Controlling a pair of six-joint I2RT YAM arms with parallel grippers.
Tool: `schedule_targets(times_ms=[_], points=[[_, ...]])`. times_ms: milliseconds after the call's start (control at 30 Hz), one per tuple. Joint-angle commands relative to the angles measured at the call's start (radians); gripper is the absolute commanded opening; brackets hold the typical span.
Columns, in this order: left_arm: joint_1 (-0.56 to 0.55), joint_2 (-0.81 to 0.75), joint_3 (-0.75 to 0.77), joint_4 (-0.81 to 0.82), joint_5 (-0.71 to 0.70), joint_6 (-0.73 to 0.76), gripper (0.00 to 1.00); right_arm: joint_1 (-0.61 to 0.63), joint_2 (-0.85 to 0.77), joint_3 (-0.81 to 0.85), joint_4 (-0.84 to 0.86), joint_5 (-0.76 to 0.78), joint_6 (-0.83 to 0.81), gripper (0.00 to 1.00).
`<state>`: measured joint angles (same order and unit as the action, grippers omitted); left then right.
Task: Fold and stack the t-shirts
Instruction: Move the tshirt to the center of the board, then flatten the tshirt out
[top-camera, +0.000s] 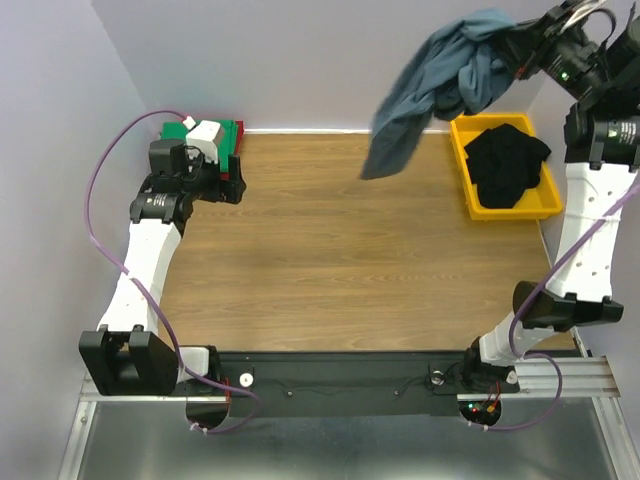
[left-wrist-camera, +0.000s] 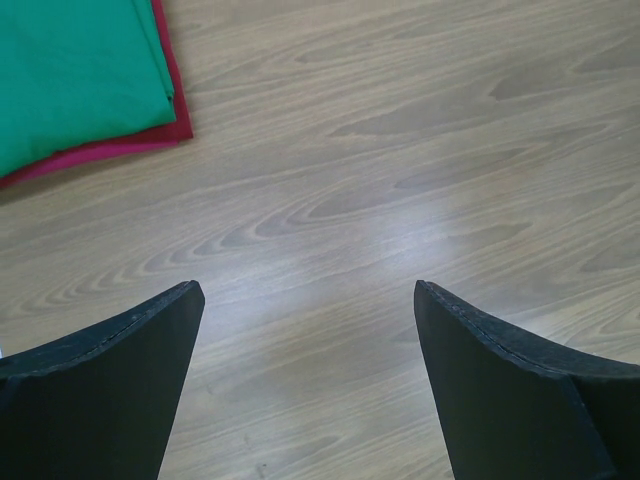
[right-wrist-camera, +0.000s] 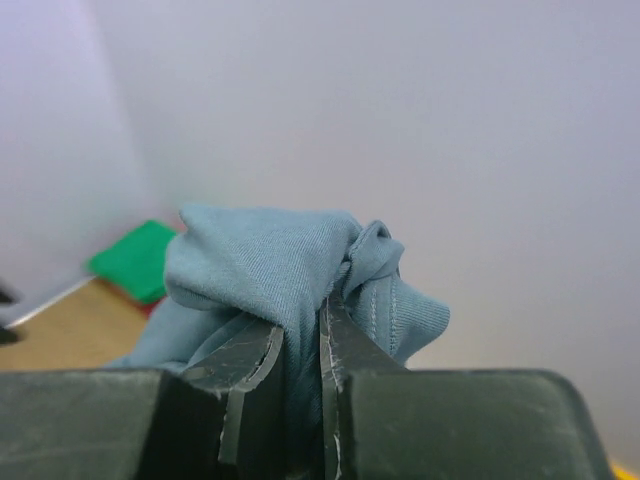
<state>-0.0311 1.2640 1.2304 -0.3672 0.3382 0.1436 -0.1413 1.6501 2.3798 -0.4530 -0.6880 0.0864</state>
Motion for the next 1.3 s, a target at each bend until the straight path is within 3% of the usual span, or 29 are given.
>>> schedule_targets(times_ms=[0,100,133,200,267,300,533,767,933,1267], points=[[0.0,-0.063,0.061,0.019,0.027,-0.013,0.98,0.049,-0.087,-0.164,0.102,-0.202,0.15,0.0],[0.0,-0.072,0.06,0.017,0.051,0.013,0.98,0.066,-0.183,-0.515,0.093,-0.283,0.076,0.11],[0.0,-0.071,0.058,0.016,0.059,0.022,0.98,0.066,-0.206,-0.625,0.079,-0.289,0.031,0.36],[0.0,-0.064,0.046,-0.001,0.084,0.068,0.99,0.066,-0.231,-0.848,-0.037,-0.216,-0.164,0.71],[-0.001,-0.058,0.015,-0.021,0.128,0.15,0.99,0.066,-0.204,-0.925,-0.128,-0.086,-0.314,0.97],[-0.001,-0.06,0.0,-0.024,0.143,0.186,0.99,0.065,-0.173,-0.974,-0.195,-0.041,-0.344,1.0],[-0.065,0.004,-0.14,0.007,0.14,0.382,0.98,0.066,-0.147,-1.11,-0.275,0.126,-0.441,0.98],[-0.136,0.164,-0.19,0.042,0.127,0.488,0.89,0.069,-0.095,-1.243,-0.319,0.255,-0.531,0.86],[-0.145,0.308,-0.177,0.04,0.098,0.508,0.82,0.071,-0.037,-1.252,-0.293,0.278,-0.516,0.74],[-0.138,0.38,-0.197,0.085,0.048,0.502,0.8,0.074,0.073,-1.205,-0.21,0.297,-0.415,0.7]])
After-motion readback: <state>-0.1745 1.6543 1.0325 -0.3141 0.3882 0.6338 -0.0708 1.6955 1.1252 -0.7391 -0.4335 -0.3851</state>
